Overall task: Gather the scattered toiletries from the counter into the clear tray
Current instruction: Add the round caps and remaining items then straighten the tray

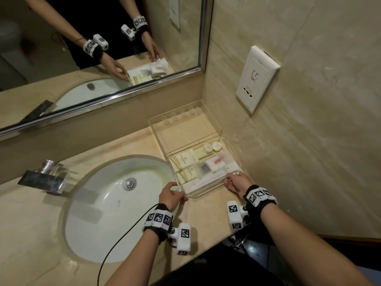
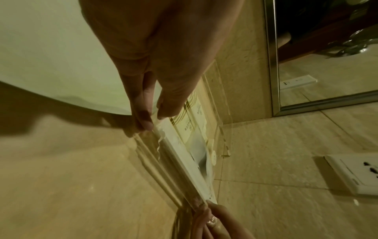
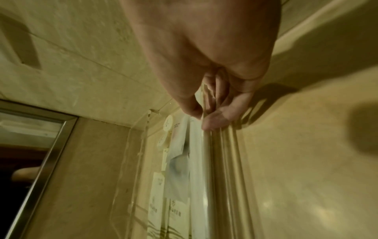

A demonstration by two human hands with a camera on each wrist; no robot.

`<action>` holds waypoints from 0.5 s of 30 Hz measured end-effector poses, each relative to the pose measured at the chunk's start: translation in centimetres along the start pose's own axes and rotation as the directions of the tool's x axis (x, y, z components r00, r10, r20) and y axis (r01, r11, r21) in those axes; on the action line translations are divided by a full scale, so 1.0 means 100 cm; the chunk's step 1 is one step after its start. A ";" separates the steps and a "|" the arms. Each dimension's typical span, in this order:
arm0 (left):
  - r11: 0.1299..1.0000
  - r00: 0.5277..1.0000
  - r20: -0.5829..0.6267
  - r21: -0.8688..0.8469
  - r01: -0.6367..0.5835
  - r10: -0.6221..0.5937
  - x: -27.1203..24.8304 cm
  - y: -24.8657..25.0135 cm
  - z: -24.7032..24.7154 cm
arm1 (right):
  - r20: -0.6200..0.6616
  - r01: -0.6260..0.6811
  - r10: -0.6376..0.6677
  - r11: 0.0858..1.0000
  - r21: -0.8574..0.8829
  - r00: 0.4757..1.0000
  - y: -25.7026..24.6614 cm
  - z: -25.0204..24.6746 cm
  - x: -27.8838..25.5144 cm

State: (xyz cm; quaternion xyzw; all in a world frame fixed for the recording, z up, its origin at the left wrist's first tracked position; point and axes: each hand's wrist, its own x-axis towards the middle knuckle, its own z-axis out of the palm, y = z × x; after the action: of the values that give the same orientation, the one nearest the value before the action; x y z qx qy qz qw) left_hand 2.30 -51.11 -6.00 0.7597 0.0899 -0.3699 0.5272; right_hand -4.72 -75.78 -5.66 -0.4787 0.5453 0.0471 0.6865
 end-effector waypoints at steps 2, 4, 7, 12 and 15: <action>1.000 1.000 -0.021 -0.016 -0.013 0.013 0.000 0.001 0.001 | 0.017 0.011 -0.011 1.000 0.005 1.000 -0.002 0.002 -0.003; 0.999 0.999 -0.032 -0.033 -0.026 0.025 0.000 0.000 0.001 | 0.022 0.020 -0.021 1.000 0.019 1.000 -0.003 0.003 -0.002; 0.998 0.997 -0.067 -0.035 -0.051 0.048 0.000 0.002 0.000 | 0.004 0.016 -0.017 0.997 0.075 1.000 -0.006 0.006 -0.001; 0.997 0.997 -0.068 -0.072 -0.040 0.036 0.003 0.009 0.001 | 0.013 0.025 -0.026 0.997 0.067 1.000 -0.015 0.010 0.002; 0.998 0.997 -0.076 -0.047 -0.033 0.030 0.005 0.008 0.004 | -0.001 0.028 -0.028 0.997 0.070 1.000 -0.018 0.012 0.004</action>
State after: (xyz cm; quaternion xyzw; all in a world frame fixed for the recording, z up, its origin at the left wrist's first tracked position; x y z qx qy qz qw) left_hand 2.87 -51.91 -5.82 0.7614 0.1068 -0.3304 0.5475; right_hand -2.61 -76.12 -4.96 -0.4622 0.5398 0.0183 0.7033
